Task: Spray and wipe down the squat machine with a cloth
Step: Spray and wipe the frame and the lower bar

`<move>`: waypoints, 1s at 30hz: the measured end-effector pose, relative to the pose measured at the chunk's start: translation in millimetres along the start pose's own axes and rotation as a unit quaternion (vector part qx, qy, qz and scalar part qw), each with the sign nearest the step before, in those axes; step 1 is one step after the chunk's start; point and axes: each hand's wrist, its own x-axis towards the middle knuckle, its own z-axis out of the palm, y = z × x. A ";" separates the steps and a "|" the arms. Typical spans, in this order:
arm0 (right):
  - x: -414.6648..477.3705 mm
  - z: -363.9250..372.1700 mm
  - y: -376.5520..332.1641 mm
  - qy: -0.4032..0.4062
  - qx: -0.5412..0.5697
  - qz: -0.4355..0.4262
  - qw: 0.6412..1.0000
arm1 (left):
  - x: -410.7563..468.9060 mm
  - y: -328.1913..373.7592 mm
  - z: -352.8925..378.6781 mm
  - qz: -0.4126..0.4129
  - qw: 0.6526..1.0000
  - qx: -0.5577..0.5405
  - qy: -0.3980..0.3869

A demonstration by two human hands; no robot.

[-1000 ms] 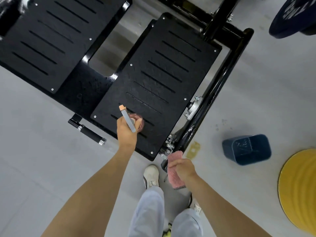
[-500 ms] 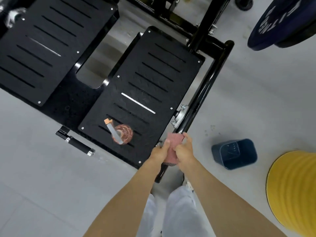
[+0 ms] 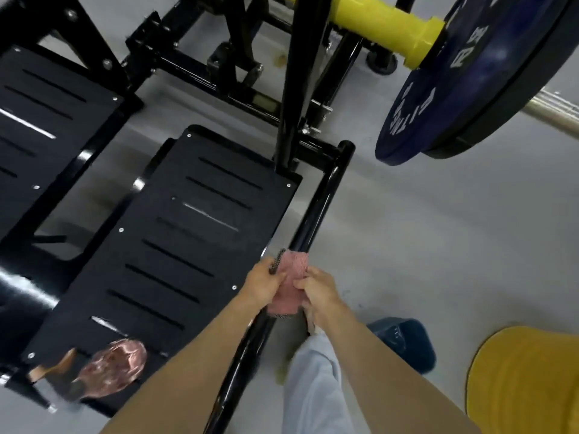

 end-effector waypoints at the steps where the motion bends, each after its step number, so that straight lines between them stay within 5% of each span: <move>1: 7.5 -8.6 -15.0 0.000 -0.003 0.001 1.000 | 12.7 14.1 8.8 0.004 1.000 0.000 0.009; 7: 71.5 -48.0 -104.2 0.046 -0.051 -0.033 0.997 | 77.7 100.2 51.5 0.009 0.996 -0.086 -0.001; 11: 107.6 -68.8 -151.4 0.021 -0.043 -0.008 0.999 | 127.9 130.4 58.0 0.027 0.998 0.031 0.045; 16: 152.6 -81.1 -180.3 0.014 -0.078 -0.044 0.996 | 173.1 161.2 52.6 0.121 0.958 0.203 0.165; 18: 166.5 -81.8 -189.2 0.014 -0.089 -0.050 0.995 | 192.0 179.0 45.3 0.164 0.913 0.312 0.203; 21: 179.5 -82.5 -205.5 0.011 -0.099 -0.066 0.993 | 220.9 201.9 35.8 0.272 0.781 0.501 0.256; 25: 197.1 -81.0 -214.6 0.034 -0.099 -0.124 0.987 | 251.0 209.5 40.4 0.302 0.621 0.706 0.156; 28: 212.0 -79.3 -207.5 0.054 -0.141 -0.149 0.977 | 259.7 197.2 37.9 0.252 0.581 0.767 0.103; 30: 217.8 -79.8 -202.5 0.052 -0.169 -0.157 0.972 | 257.8 190.6 30.5 0.226 0.587 0.770 0.108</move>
